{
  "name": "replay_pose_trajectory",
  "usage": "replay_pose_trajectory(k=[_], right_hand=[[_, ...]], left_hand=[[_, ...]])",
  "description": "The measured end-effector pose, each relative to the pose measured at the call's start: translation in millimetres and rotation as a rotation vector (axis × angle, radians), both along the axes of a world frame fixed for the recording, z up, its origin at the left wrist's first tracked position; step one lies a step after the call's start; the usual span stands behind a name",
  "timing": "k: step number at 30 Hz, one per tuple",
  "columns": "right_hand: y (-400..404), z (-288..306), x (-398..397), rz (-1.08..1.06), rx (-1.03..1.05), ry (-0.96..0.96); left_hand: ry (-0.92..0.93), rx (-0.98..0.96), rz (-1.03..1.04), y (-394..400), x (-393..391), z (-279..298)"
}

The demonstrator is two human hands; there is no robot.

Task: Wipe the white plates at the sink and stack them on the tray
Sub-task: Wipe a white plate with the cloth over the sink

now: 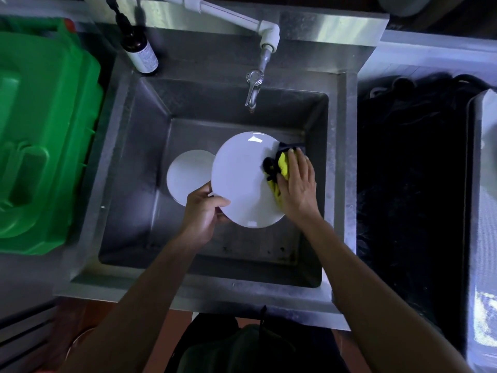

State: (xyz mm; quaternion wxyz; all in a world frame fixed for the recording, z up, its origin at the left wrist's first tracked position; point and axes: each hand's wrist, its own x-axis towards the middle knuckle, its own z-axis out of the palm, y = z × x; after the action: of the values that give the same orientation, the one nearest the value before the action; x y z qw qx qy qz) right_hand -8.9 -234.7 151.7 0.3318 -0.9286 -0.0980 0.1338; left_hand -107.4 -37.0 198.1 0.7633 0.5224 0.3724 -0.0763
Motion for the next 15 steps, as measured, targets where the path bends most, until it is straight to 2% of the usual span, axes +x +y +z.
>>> replay_pose_trajectory(k=[5,10,15], right_hand=[[-0.3,13.0,23.8,0.048,-0.044,-0.058],[12.5,23.1,24.8,0.091,-0.096,-0.132],[27.4,33.1,10.6,0.243,-0.011,-0.219]], left_hand=[[0.006,0.015,-0.144,-2.9,-1.5,3.5],[0.032,0.046,-0.195,-12.4,1.6,6.9],[-0.004,0.046,-0.217,-20.6,1.3,9.3]])
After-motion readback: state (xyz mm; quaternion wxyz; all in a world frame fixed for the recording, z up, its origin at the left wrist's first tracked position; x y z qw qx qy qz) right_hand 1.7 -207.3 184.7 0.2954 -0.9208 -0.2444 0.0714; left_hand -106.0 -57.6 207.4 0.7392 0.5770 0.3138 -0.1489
